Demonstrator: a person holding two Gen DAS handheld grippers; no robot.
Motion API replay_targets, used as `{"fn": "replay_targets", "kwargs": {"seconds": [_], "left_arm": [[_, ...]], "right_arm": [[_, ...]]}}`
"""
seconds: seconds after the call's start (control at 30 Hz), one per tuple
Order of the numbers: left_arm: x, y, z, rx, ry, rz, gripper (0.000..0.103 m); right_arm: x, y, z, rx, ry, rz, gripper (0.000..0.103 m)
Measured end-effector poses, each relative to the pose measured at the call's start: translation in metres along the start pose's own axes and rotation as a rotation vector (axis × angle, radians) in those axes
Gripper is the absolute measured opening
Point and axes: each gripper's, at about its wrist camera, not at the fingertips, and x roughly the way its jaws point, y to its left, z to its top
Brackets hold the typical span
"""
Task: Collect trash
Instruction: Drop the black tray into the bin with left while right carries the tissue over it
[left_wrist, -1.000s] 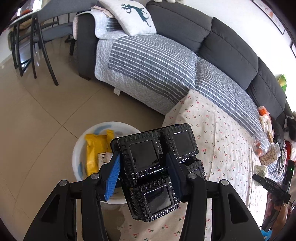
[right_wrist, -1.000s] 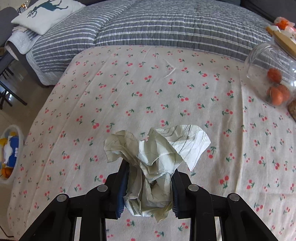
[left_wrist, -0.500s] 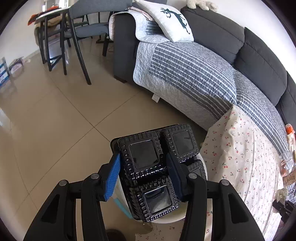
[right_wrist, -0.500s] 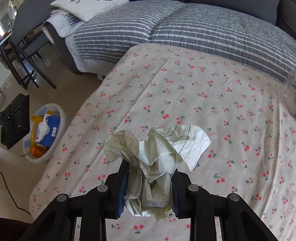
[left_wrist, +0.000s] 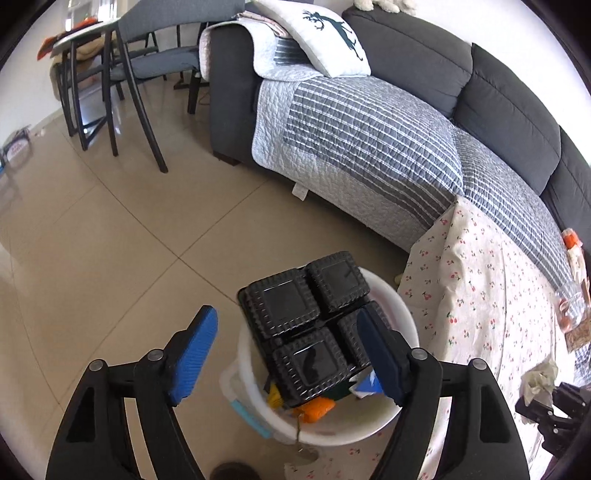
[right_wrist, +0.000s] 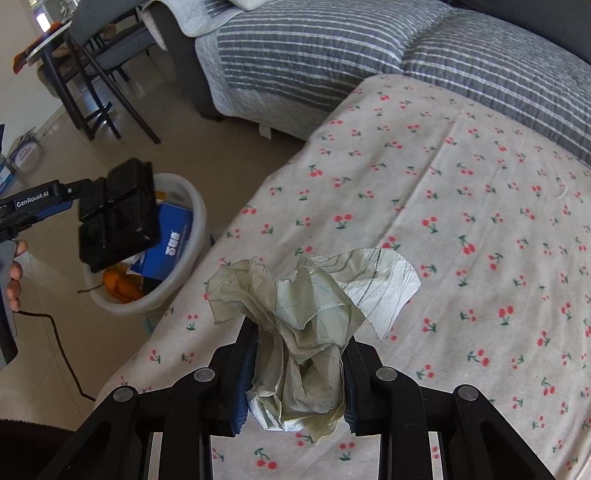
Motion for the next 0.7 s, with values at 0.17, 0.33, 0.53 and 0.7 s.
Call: {"fn": "replay_targets", "kwargs": {"seconds": [0.17,0.33,0.53,0.7], "left_arm": [[-0.008,0.025,-0.008,-0.032,0.074,0.025,0.081],[-0.010,0.048,-0.019,-0.041,0.123,0.042,0.081],[-0.011,0.064,-0.027,-0.051,0.147,0.028,0.082],[-0.011,0.061,-0.028,-0.022,0.149,0.021,0.082]], "right_arm": [[0.022,0.043,0.010,-0.074,0.038,0.054,0.034],[0.061,0.094,0.020,-0.141,0.092,0.111,0.034],[0.107,0.139,0.034,-0.165,0.142,0.181,0.043],[0.132,0.137,0.035,-0.093,0.175,0.166,0.072]]}}
